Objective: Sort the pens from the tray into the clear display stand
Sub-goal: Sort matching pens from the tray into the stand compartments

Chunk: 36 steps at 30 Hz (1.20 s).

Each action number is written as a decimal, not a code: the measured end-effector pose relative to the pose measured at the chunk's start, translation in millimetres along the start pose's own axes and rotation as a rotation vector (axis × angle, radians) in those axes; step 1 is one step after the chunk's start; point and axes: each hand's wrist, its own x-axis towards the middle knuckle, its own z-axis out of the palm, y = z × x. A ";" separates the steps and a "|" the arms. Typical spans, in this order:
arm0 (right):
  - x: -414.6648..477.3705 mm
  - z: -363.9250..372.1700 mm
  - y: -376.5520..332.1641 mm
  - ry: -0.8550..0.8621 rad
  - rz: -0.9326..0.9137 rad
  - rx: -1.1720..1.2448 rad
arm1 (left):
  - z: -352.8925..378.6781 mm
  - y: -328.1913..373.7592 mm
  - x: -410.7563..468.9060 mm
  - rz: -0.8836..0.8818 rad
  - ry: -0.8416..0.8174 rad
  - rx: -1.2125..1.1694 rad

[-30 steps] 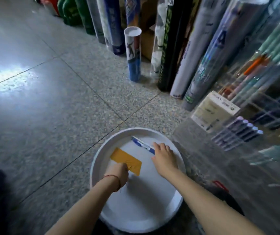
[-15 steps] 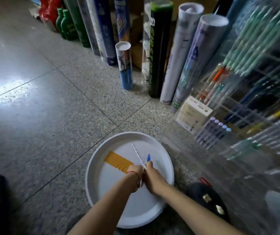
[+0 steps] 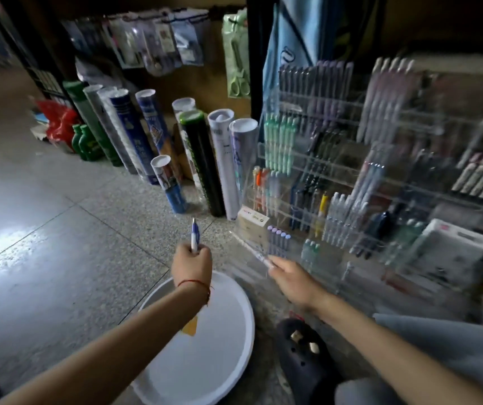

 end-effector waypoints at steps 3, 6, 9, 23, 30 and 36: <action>-26.9 -49.3 -17.9 -0.092 -0.006 -0.071 | -1.9 56.0 -40.4 0.484 -0.281 0.148; -58.4 -91.7 -30.5 -0.122 -0.001 0.003 | 19.4 83.8 -76.1 0.621 -0.610 0.337; -83.8 -124.5 -30.8 -0.030 -0.033 0.000 | 42.5 94.1 -101.5 0.521 -0.775 0.324; -97.5 -164.5 -20.6 0.087 0.048 0.254 | 76.8 100.0 -136.1 -0.285 -1.158 -0.347; -87.4 -164.4 -13.9 0.154 0.019 0.259 | 93.2 96.5 -126.7 -0.337 -1.162 -0.369; -78.0 -166.5 -4.2 0.434 -0.081 0.167 | 105.2 72.3 -103.0 -0.415 -0.857 -0.256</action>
